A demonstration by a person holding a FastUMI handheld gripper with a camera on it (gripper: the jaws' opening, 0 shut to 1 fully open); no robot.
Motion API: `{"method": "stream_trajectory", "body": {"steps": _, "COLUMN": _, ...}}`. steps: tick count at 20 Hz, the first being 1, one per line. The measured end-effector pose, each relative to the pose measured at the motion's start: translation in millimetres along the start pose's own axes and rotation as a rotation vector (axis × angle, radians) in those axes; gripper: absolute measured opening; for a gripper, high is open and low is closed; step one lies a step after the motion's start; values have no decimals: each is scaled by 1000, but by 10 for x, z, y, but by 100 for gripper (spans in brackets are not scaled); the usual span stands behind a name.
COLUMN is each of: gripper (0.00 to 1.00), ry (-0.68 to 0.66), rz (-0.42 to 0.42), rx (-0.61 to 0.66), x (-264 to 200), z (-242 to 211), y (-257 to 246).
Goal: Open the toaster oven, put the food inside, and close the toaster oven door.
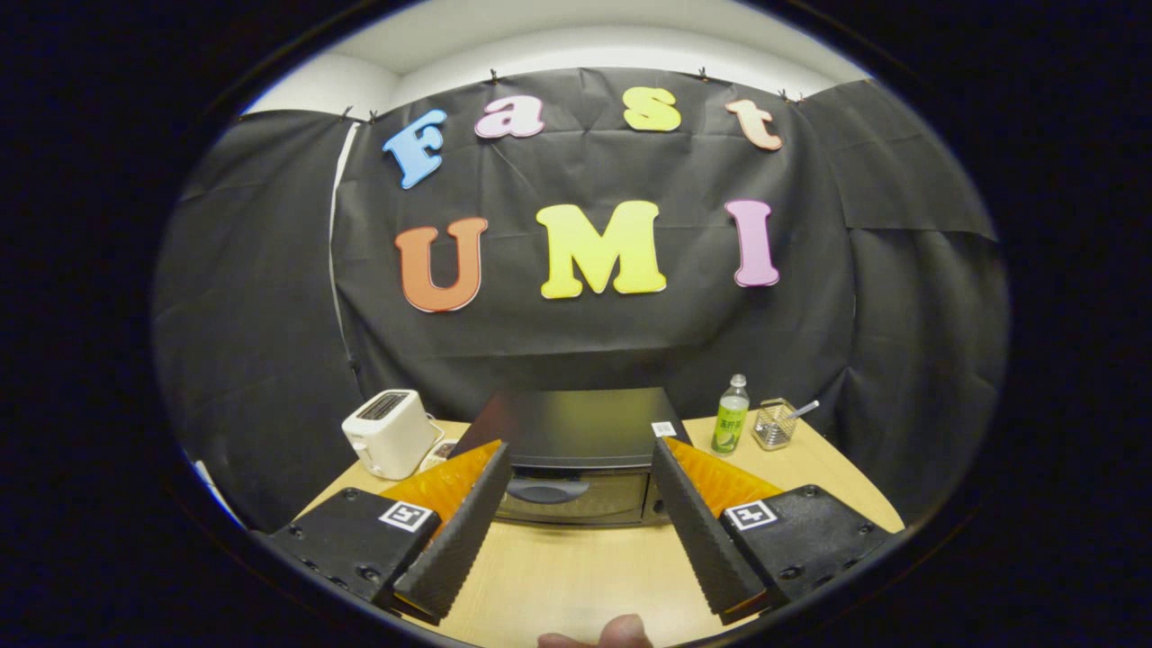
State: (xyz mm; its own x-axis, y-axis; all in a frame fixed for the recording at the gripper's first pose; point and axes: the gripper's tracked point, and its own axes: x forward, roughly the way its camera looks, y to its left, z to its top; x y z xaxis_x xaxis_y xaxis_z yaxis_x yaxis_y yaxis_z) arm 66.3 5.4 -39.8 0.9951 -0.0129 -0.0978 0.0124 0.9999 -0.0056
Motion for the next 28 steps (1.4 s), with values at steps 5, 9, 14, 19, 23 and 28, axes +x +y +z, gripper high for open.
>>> {"method": "stream_trajectory", "body": {"steps": 5, "gripper": 100, "ry": 133, "rz": 55, "rx": 1, "x": 731, "z": -361, "y": 195}}
{"method": "stream_trajectory", "body": {"steps": 9, "gripper": 100, "ry": 236, "rz": 51, "rx": 4, "x": 1181, "z": -722, "y": 270}}
{"method": "stream_trajectory", "body": {"steps": 14, "gripper": 100, "ry": 320, "rz": 7, "rx": 21, "x": 1461, "z": -1017, "y": 265}}
{"method": "stream_trajectory", "body": {"steps": 19, "gripper": 100, "ry": 354, "rz": -59, "rx": -16, "x": 1612, "z": -1129, "y": 231}}
{"method": "stream_trajectory", "body": {"steps": 23, "gripper": 100, "ry": 366, "rz": -73, "rx": -24, "x": 1475, "z": -1174, "y": 256}}
{"method": "stream_trajectory", "body": {"steps": 28, "gripper": 100, "ry": 417, "rz": -72, "rx": -45, "x": 982, "z": -1606, "y": 247}}
